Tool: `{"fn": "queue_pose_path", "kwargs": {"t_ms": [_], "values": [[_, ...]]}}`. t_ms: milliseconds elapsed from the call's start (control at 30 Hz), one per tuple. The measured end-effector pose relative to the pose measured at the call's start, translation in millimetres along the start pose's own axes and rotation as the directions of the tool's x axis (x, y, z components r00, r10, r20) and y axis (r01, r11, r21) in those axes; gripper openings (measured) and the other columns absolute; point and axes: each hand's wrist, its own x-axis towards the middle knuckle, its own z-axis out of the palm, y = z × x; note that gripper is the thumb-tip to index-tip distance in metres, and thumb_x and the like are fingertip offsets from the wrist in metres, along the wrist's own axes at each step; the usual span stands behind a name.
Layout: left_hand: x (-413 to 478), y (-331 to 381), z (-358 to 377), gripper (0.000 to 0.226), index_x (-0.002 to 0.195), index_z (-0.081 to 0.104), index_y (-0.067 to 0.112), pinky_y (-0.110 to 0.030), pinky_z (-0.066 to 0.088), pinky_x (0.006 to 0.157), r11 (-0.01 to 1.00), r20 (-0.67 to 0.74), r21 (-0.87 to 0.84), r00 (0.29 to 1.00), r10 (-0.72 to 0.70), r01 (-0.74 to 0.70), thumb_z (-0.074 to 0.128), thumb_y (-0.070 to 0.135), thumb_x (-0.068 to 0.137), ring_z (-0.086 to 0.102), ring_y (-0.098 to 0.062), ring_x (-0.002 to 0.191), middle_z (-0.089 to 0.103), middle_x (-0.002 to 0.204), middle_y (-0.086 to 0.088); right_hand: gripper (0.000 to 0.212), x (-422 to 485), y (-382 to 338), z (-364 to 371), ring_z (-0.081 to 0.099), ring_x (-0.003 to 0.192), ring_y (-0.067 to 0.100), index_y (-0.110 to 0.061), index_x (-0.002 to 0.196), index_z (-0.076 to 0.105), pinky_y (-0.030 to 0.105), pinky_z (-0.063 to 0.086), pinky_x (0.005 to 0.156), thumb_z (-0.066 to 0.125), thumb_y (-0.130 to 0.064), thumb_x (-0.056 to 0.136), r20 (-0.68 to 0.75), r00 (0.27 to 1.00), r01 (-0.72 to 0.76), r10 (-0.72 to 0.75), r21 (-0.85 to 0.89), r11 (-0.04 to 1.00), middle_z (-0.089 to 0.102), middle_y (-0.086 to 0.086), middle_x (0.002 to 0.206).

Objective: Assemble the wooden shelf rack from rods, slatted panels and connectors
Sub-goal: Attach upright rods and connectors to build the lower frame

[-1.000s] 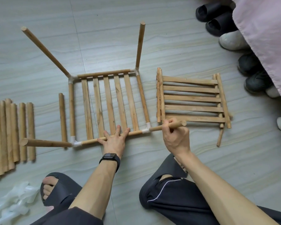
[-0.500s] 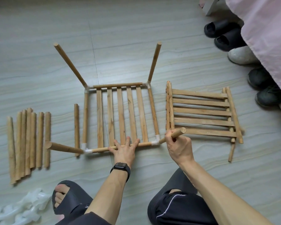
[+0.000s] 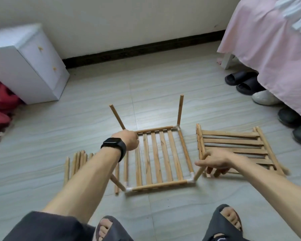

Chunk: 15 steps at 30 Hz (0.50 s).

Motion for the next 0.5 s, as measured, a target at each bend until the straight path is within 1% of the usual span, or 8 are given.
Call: {"fn": "queue_pose_path", "kwargs": {"t_ms": [67, 133, 200, 267, 300, 367, 433, 500], "values": [[-20.0, -25.8, -18.4, 0.039, 0.133, 0.062, 0.025, -0.037, 0.054, 0.087, 0.996, -0.076, 0.081, 0.997, -0.030, 0.036, 0.037, 0.037, 0.105, 0.062, -0.026, 0.113, 0.064, 0.129, -0.004, 0.052, -12.8, -23.3, -24.5, 0.076, 0.069, 0.017, -0.016, 0.111, 0.061, 0.027, 0.057, 0.055, 0.068, -0.062, 0.088, 0.088, 0.994, -0.051, 0.059, -0.088, 0.995, 0.077, 0.006, 0.096], [-40.6, -42.4, -16.1, 0.040, 0.129, 0.063, 0.026, -0.036, 0.054, 0.083, 0.991, -0.099, 0.128, 0.995, -0.018, 0.031, 0.035, 0.042, 0.106, 0.064, -0.024, 0.107, 0.066, 0.121, -0.002, 0.052, -20.1, -44.7, -28.0, 0.076, 0.070, 0.017, -0.013, 0.111, 0.060, 0.029, 0.059, 0.059, 0.064, -0.061, 0.092, 0.106, 0.990, -0.060, 0.087, -0.237, 0.970, 0.073, 0.008, 0.099], [-58.0, -51.0, 3.0, 0.042, 0.128, 0.063, 0.028, -0.035, 0.053, 0.083, 0.997, -0.057, 0.077, 0.998, 0.002, 0.002, 0.034, 0.048, 0.106, 0.063, -0.021, 0.104, 0.067, 0.118, 0.001, 0.043, -25.9, -57.3, -15.0, 0.069, 0.072, 0.013, -0.017, 0.094, 0.063, 0.028, 0.054, 0.061, 0.057, -0.059, 0.095, 0.078, 0.996, -0.006, 0.052, -0.499, 0.867, 0.069, 0.001, 0.092], [-67.7, -55.7, 29.0, 0.045, 0.129, 0.062, 0.029, -0.035, 0.053, 0.089, 0.998, 0.011, -0.067, 1.000, 0.021, -0.020, 0.034, 0.054, 0.105, 0.063, -0.018, 0.102, 0.068, 0.117, 0.002, 0.036, -23.9, -57.3, 1.9, 0.062, 0.074, 0.011, -0.025, 0.078, 0.059, 0.027, 0.047, 0.065, 0.054, -0.056, 0.097, 0.037, 0.998, 0.062, -0.050, -0.677, 0.734, 0.063, -0.004, 0.082], [-69.8, -56.4, 41.6, 0.047, 0.129, 0.062, 0.028, -0.035, 0.054, 0.090, 0.988, 0.033, -0.151, 0.999, 0.031, -0.025, 0.034, 0.056, 0.104, 0.063, -0.017, 0.101, 0.069, 0.116, 0.002, 0.036, -21.7, -54.4, 8.8, 0.060, 0.074, 0.010, -0.027, 0.075, 0.056, 0.027, 0.045, 0.064, 0.053, -0.054, 0.098, 0.027, 0.996, 0.082, -0.088, -0.697, 0.712, 0.061, -0.007, 0.080], [-71.0, -54.1, 64.8, 0.047, 0.126, 0.063, 0.027, -0.031, 0.054, 0.087, 0.945, 0.024, -0.326, 0.999, 0.035, -0.025, 0.035, 0.058, 0.104, 0.064, -0.012, 0.096, 0.070, 0.112, 0.003, 0.034, -17.0, -48.1, 19.1, 0.055, 0.071, 0.005, -0.030, 0.073, 0.051, 0.024, 0.040, 0.059, 0.051, -0.052, 0.099, 0.022, 0.991, 0.113, -0.134, -0.675, 0.729, 0.057, -0.011, 0.078], [-68.7, -48.6, 84.6, 0.046, 0.114, 0.067, 0.028, -0.029, 0.055, 0.078, 0.880, -0.036, -0.475, 0.999, -0.015, -0.004, 0.034, 0.058, 0.104, 0.064, -0.008, 0.084, 0.070, 0.096, 0.006, 0.033, -5.6, -43.9, 29.9, 0.057, 0.069, 0.003, -0.031, 0.074, 0.053, 0.021, 0.040, 0.056, 0.050, -0.053, 0.099, -0.032, 0.982, 0.134, -0.188, -0.587, 0.799, 0.061, -0.010, 0.077], [-63.3, -43.8, 96.3, 0.046, 0.096, 0.067, 0.027, -0.035, 0.058, 0.074, 0.854, -0.139, -0.520, 0.985, -0.105, 0.018, 0.034, 0.058, 0.104, 0.063, -0.010, 0.073, 0.067, 0.080, 0.006, 0.038, 5.6, -40.3, 39.9, 0.061, 0.066, 0.004, -0.029, 0.074, 0.060, 0.020, 0.042, 0.055, 0.047, -0.053, 0.100, -0.164, 0.954, 0.152, -0.252, -0.461, 0.875, 0.065, -0.006, 0.074]]}}
